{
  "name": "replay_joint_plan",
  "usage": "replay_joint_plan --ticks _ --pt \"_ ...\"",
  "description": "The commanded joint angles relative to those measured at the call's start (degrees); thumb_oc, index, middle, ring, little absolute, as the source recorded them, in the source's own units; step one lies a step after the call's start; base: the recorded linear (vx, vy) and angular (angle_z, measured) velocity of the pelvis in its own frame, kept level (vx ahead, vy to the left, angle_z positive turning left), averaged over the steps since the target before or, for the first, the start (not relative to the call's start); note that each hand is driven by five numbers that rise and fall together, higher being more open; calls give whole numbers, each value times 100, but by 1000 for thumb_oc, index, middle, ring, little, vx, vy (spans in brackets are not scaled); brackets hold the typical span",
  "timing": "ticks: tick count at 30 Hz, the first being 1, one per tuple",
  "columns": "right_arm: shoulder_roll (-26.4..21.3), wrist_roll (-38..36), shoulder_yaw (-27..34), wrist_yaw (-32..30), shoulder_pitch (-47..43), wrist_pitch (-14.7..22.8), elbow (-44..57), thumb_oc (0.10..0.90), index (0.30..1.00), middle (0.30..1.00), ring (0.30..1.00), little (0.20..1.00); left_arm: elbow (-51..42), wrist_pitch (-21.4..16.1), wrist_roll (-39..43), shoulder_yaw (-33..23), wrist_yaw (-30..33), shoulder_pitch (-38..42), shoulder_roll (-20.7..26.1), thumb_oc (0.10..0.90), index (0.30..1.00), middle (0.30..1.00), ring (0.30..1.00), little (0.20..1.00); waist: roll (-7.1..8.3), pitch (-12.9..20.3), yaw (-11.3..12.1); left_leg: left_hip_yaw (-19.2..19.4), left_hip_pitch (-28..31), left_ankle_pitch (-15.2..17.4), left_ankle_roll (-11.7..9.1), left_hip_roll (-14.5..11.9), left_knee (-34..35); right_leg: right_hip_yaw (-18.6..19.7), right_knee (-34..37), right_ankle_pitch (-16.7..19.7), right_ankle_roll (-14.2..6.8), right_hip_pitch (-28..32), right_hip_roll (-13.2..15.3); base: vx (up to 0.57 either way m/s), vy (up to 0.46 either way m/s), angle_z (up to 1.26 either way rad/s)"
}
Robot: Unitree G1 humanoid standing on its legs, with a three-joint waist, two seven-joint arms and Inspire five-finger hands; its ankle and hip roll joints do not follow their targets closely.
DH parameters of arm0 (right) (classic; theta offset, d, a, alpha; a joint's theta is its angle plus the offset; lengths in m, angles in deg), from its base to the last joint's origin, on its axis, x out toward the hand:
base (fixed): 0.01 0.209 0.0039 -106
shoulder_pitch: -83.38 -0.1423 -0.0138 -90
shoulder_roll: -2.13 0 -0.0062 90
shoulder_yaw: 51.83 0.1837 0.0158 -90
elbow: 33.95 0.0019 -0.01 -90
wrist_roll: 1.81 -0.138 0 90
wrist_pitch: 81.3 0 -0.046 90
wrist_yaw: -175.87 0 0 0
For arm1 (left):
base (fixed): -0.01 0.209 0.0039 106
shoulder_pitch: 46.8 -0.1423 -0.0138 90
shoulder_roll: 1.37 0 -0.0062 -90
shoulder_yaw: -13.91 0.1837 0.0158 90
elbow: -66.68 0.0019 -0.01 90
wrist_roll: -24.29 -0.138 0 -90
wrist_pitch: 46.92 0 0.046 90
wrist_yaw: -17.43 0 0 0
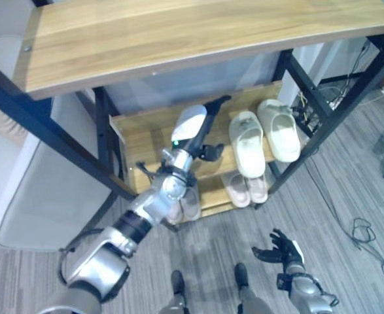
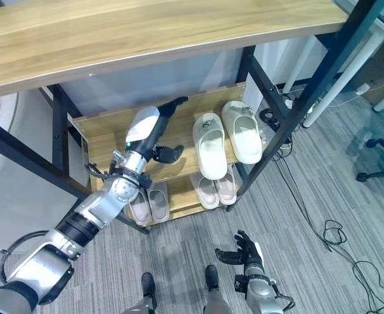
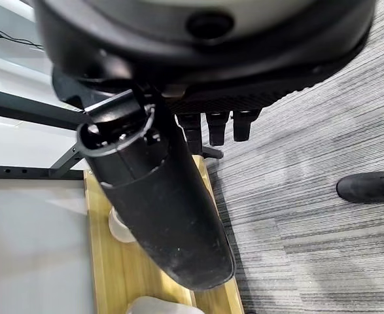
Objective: Arrange the slippers neatly on the shoe rack.
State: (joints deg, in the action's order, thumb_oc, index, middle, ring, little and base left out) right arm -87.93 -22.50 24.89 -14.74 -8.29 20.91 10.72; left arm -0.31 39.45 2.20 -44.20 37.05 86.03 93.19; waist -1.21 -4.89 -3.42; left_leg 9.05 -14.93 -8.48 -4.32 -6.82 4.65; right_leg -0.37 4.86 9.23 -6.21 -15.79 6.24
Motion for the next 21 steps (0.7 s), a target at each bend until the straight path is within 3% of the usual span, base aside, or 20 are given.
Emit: replay_joint_plan --ticks 1,11,21 --pt "-244 23 258 -180 -93 364 360 800 900 900 900 900 285 -263 -415 -159 243 1049 -374 800 900 900 900 900 -38 101 68 -213 112 586 38 147 35 -590 -125 -668 -93 34 -147 0 0 0" --pt "-253 8 249 -254 -84 333 435 800 900 900 900 900 630 -267 39 -83 144 748 -900 800 900 900 900 900 -37 91 39 -202 46 563 58 119 35 -513 -132 -652 -61 -83 -172 -12 -8 -4" --pt "-267 -76 202 -319 -237 337 375 800 900 900 900 900 988 -233 157 68 156 657 -1141 800 900 900 900 900 -43 48 36 -199 -7 530 60 98 35 -491 -154 -637 -45 -180 -181 0 0 0"
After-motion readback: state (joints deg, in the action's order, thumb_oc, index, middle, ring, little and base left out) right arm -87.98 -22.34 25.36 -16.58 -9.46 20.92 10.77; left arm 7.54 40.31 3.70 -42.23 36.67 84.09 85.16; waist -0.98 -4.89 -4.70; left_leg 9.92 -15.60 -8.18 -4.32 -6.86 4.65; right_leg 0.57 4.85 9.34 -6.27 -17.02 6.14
